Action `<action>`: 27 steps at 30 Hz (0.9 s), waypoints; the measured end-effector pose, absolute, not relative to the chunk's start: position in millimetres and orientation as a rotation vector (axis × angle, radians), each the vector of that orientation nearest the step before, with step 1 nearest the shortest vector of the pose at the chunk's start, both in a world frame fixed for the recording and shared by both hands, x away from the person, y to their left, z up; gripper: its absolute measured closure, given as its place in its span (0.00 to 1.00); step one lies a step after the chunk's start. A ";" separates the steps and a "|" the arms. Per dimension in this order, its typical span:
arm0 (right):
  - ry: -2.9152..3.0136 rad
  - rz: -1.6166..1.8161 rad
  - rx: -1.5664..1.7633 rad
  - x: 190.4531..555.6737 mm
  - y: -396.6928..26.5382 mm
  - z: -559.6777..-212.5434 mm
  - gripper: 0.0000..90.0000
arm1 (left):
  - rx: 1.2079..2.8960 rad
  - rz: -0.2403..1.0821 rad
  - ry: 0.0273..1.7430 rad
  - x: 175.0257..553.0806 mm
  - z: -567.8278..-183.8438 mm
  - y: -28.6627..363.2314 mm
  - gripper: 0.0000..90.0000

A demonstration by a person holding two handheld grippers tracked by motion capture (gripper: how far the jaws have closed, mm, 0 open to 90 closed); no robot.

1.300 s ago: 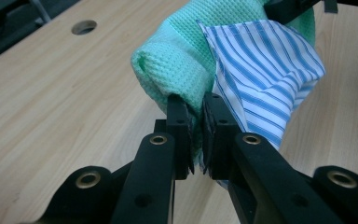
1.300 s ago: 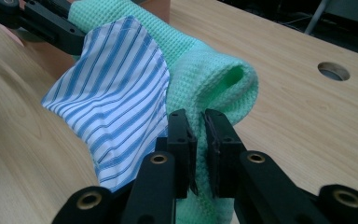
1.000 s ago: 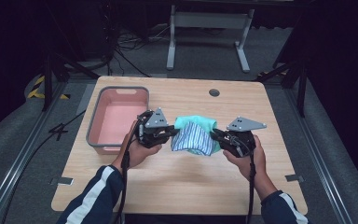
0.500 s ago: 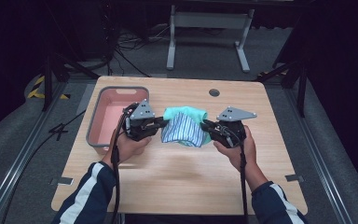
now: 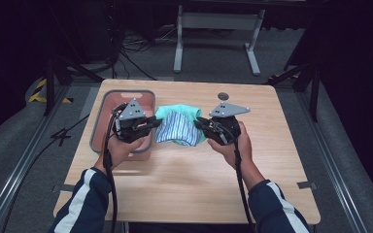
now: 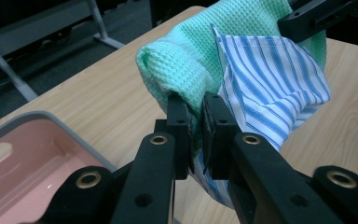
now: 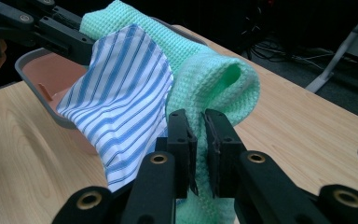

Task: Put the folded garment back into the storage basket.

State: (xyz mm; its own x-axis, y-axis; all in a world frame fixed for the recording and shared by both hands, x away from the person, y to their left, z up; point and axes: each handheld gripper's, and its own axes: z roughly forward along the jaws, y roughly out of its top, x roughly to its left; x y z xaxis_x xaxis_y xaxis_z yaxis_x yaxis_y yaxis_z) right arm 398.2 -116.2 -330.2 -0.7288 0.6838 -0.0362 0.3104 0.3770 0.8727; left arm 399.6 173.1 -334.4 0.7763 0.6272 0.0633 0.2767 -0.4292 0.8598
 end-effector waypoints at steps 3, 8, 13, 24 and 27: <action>2.260 1.302 0.840 401.4 -108.1 -330.3 0.90 | 2.023 0.486 0.702 397.8 -334.8 180.6 0.92; 2.281 1.321 0.826 407.7 -94.1 -331.0 0.90 | 2.014 0.507 0.742 394.3 -335.3 194.0 0.92; 2.300 1.329 0.799 411.8 -81.7 -331.1 0.90 | 2.003 0.528 0.773 390.6 -335.3 205.5 0.92; 2.357 1.360 0.735 420.2 -39.1 -333.9 0.90 | 1.975 0.586 0.876 381.1 -337.8 244.7 0.92; 2.372 1.367 0.714 422.1 -27.1 -334.5 0.90 | 1.963 0.599 0.904 379.1 -338.5 255.0 0.92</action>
State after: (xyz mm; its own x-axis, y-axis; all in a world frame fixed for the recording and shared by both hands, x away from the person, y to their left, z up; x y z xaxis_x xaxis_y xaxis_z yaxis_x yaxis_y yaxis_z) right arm 422.1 -27.1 -334.5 -0.8273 0.5615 -0.0197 0.2644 0.4201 0.8681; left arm 379.1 255.0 -338.5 0.6205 0.7816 0.0637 0.3636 -0.3587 0.8597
